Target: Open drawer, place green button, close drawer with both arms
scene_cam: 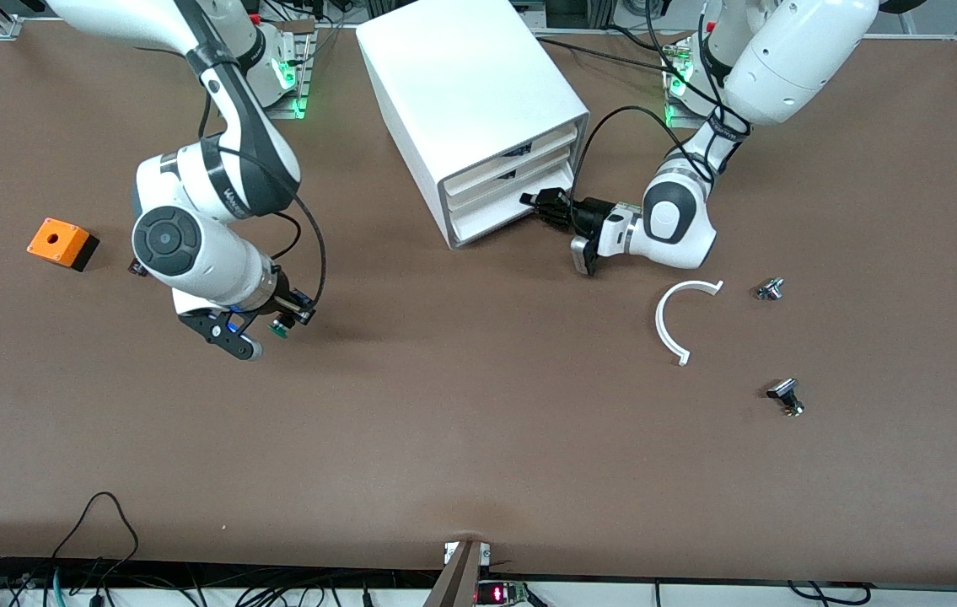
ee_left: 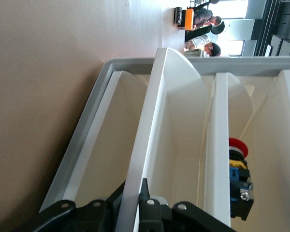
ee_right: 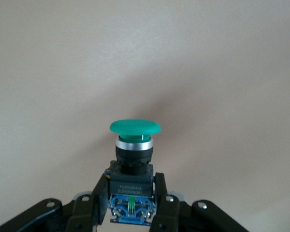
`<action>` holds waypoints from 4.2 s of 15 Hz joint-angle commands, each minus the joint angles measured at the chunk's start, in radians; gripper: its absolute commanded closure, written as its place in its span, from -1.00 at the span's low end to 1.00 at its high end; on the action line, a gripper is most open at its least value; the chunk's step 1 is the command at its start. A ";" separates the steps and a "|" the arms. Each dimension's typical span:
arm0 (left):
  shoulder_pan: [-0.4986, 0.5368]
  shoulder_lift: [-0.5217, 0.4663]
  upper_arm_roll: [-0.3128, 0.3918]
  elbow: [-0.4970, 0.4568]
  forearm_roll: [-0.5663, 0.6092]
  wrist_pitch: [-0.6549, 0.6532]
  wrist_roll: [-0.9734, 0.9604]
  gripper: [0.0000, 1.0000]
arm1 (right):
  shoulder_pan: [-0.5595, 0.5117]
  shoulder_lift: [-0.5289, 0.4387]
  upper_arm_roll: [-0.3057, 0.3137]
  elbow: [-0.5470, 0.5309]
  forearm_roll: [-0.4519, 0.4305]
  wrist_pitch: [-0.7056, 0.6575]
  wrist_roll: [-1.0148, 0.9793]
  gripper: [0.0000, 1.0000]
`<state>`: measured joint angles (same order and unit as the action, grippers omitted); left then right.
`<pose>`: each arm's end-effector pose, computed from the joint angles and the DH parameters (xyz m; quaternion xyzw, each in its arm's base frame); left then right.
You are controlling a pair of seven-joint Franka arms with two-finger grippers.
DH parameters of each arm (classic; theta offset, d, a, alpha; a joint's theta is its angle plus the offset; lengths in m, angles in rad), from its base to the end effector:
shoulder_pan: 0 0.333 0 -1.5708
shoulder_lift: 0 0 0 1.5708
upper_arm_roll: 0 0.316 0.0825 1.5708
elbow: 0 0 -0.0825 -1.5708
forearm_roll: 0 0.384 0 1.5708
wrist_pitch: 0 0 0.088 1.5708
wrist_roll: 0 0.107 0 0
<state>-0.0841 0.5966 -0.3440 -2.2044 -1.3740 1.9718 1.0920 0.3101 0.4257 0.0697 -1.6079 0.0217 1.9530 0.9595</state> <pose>0.4161 -0.2747 0.1232 0.7799 -0.1296 -0.1431 0.5954 0.6192 0.2429 0.3760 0.9552 -0.2922 -0.0464 0.0056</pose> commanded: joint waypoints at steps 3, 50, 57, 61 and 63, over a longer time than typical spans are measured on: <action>0.036 0.009 0.016 0.060 -0.013 0.002 -0.032 1.00 | 0.070 0.019 -0.002 0.118 0.059 -0.052 0.191 1.00; 0.028 -0.023 0.146 0.568 1.210 -0.110 -1.459 -1.00 | 0.456 0.331 -0.065 0.551 0.004 0.044 1.003 -1.00; -0.135 -0.029 0.140 0.431 1.307 0.153 -1.770 -1.00 | 0.252 0.194 -0.068 0.545 0.129 -0.078 0.486 -1.00; -0.206 -0.052 0.135 0.387 1.299 0.196 -1.905 -1.00 | 0.134 0.140 -0.070 0.536 0.133 -0.264 0.181 -1.00; -0.203 -0.076 0.099 0.352 1.291 0.196 -1.908 -1.00 | 0.071 0.108 -0.070 0.516 0.133 -0.316 -0.001 -1.00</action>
<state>-0.2858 0.5842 -0.2197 -1.7762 -0.0954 2.1467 -0.7822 0.4384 0.5854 -0.0143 -1.0494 0.1392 1.6860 1.1155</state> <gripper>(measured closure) 0.000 0.000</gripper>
